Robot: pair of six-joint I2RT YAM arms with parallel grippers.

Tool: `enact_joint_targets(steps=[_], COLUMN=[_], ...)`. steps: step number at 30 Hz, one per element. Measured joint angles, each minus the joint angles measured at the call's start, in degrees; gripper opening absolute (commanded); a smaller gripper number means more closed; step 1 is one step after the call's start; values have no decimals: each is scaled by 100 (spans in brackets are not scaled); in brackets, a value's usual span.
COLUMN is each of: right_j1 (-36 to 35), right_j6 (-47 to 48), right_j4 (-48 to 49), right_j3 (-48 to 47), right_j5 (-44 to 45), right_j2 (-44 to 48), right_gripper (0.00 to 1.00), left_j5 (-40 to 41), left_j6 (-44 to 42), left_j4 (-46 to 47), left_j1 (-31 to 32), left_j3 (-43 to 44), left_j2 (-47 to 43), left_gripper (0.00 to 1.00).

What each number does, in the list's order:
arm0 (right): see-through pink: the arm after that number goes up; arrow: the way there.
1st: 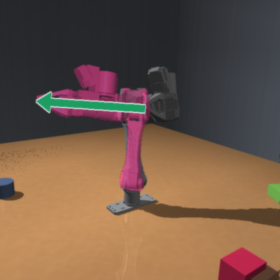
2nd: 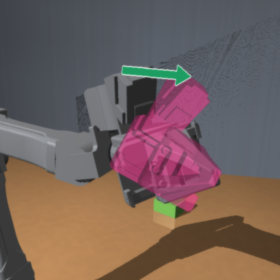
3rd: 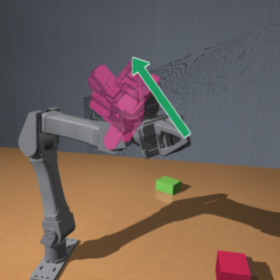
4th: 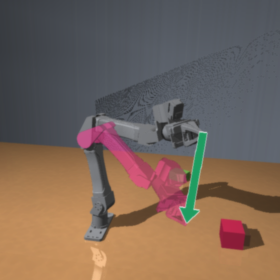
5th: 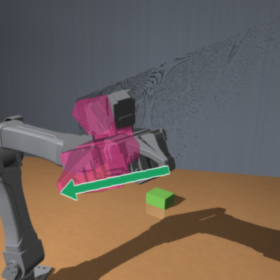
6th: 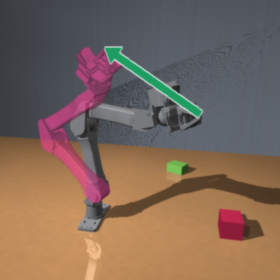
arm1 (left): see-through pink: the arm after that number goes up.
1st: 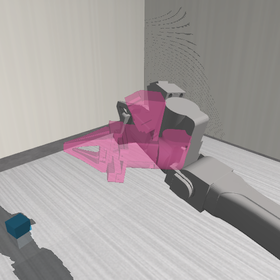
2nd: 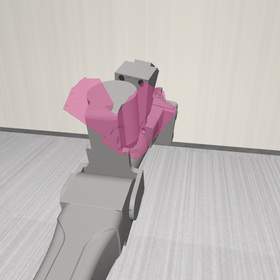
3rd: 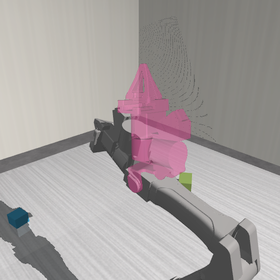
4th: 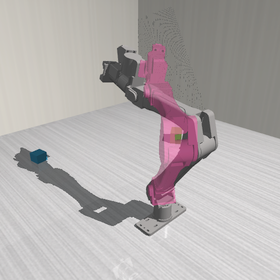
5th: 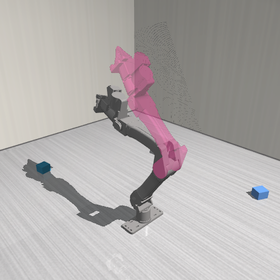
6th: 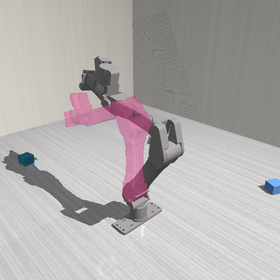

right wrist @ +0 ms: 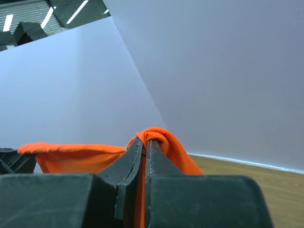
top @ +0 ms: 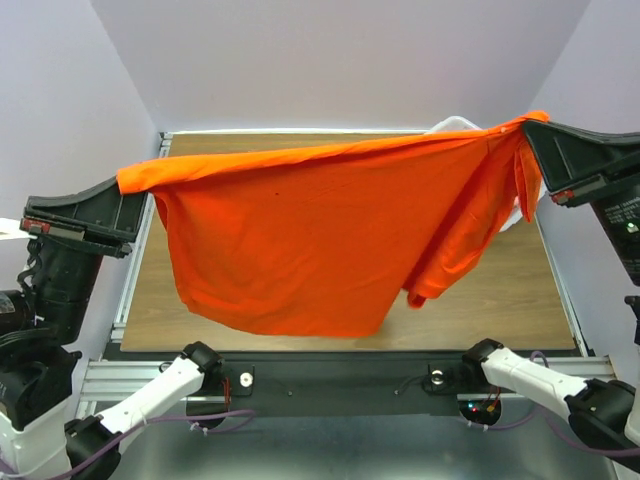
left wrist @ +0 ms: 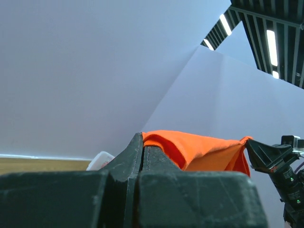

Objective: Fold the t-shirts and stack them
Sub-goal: Flatten the tshirt out

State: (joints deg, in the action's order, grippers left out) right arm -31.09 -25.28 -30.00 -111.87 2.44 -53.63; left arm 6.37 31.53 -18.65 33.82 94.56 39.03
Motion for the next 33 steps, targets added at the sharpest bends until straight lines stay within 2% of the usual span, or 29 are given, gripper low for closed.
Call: enact_joint_targets(steps=[5, 10, 12, 13, 14, 15, 16, 18, 19, 23, 25, 28, 33], right_j1=[0, 0, 0, 0, 4, 46, 79, 144, 188, 251, 258, 258, 256], right_j6=[2, 31, 111, 184, 229, 367, 496, 728, 907, 1388, 1467, 1504, 1252], right_j4=[66, 326, 455, 557, 621, 721, 791, 791, 778, 595, 345, 232, 452], right_j3=[98, 769, 1036, 1150, 1193, 1189, 1165, 933, 616, 90, 179, 470, 1836], right_j5=[-50, 122, 317, 435, 463, 474, 437, 407, 365, 219, 184, 186, 271], right_j2=[-367, -1097, -1609, -2052, -2448, -2940, -3427, -4419, -5187, -6706, -6804, -6478, -4916], right_gripper=[0, 0, 1, 1, 1, 1, 17, 76, 100, 100, 100, 100, 100], left_j5=[756, 2337, 2874, 2944, 2872, 2662, 2317, 1851, 1604, 1217, 1093, 868, 533], left_j6=[66, 470, 654, 699, 710, 708, 686, 636, 654, 516, 442, 365, 345], left_j4=[-46, -214, -262, -282, -179, -125, 52, 232, 234, -39, -70, 24, 560], left_j1=[11, 20, -188, -343, -793, -1062, -1738, -2459, -2763, -3189, -3187, -3156, -3154], left_j3=[-282, -994, -1368, -1486, -1718, -1840, -2149, -2361, -2382, -2218, -2188, -2205, -2994], left_j2=[2, 262, 802, 1025, 1414, 1631, 2118, 2920, 3528, 4946, 5049, 4690, 3407], left_gripper=[0, 0, 0, 10, 32, 67, 98, 98, 98, 98, 98, 98, 99])
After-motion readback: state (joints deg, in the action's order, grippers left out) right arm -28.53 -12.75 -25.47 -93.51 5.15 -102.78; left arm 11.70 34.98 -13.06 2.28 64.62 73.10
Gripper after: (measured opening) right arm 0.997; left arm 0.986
